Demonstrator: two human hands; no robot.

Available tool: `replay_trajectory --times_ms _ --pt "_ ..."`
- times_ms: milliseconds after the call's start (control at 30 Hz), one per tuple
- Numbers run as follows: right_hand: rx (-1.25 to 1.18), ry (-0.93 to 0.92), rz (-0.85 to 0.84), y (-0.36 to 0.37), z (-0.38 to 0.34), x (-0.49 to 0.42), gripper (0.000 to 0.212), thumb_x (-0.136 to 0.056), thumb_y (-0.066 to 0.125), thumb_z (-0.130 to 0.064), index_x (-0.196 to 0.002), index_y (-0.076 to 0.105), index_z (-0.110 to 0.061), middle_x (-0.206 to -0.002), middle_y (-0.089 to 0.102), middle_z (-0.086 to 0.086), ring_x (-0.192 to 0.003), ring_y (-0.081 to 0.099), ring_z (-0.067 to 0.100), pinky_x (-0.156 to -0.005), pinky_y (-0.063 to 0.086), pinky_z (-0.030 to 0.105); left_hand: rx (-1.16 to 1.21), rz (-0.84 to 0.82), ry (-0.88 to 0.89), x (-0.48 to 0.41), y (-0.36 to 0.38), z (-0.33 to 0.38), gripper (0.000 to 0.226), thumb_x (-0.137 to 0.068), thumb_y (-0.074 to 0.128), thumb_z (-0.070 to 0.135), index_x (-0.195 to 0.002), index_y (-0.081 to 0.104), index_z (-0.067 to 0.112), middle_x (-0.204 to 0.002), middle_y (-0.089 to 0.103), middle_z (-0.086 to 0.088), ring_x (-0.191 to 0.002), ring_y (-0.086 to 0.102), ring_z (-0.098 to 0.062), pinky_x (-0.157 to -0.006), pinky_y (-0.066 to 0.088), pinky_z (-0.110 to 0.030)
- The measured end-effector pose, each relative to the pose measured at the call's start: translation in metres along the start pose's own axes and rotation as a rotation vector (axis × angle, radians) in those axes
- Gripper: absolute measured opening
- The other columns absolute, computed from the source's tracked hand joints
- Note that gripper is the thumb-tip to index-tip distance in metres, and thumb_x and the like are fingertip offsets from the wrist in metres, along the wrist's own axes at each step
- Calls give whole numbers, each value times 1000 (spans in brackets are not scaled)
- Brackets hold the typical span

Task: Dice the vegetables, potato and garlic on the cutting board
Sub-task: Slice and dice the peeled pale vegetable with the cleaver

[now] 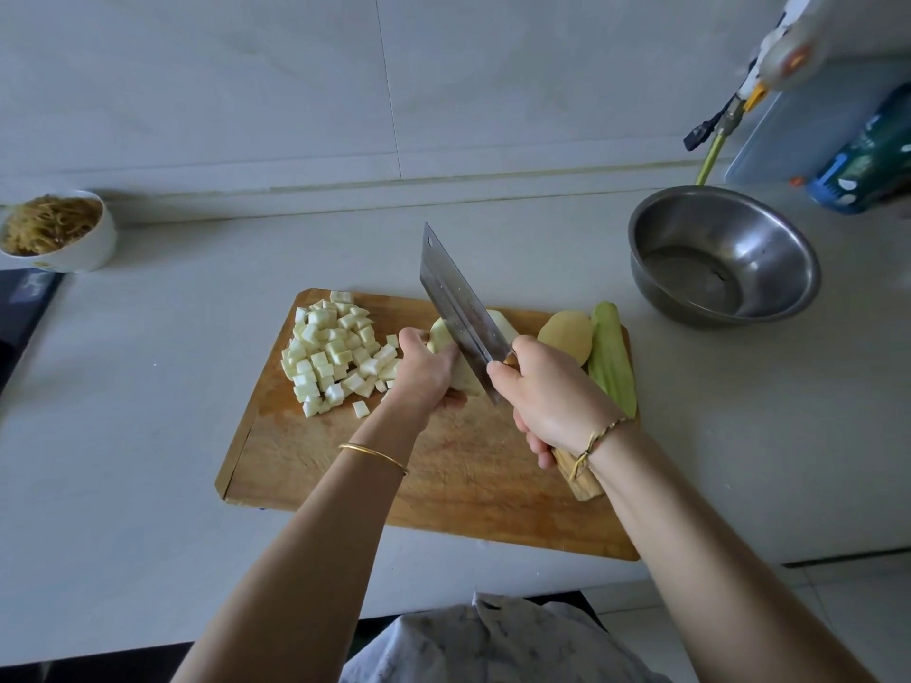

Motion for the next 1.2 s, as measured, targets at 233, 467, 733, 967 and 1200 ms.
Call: replay_trajectory --times_ms 233,467,733,967,1200 --pt "-27 31 -8 0 0 -3 18 -99 37 -25 -97 41 -8 -62 49 10 -28 43 14 -34 45 29 9 16 1 -1 3 0 31 -98 44 32 -123 29 21 -103 59 -17 -54 57 -20 -41 47 -24" --pt "48 21 -22 2 1 2 19 -101 35 -26 -99 40 -8 -63 50 10 -30 45 14 -32 45 27 47 40 -22 -4 2 -5 31 -98 45 33 -123 31 22 -112 56 -16 -63 59 -23 -43 47 -24" --pt "80 21 -21 10 5 -1 20 -101 36 -27 -96 41 -9 -62 50 8 -28 45 13 -31 41 24 75 32 -23 -3 2 -7 30 -99 44 29 -125 31 21 -111 55 -16 -67 60 -23 -56 57 -33" --pt "34 36 -23 18 11 -23 24 -100 37 -23 -77 34 -15 -66 50 11 -30 45 16 -29 33 19 46 52 -2 -4 5 -5 26 -95 48 33 -113 32 26 -114 54 -19 -74 63 -28 -45 50 -25" --pt "161 3 -10 30 13 -32 26 -99 42 -26 -77 39 -13 -66 47 1 -44 45 13 -38 29 24 52 29 3 -4 3 -8 29 -98 46 31 -122 31 22 -113 56 -16 -81 64 -27 -49 52 -28"
Point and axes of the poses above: each hand's wrist, its own x-axis away from the middle knuckle, its own y-axis out of the palm, z = x × y, the point moved 9 cm from there along -x, towards the middle knuckle
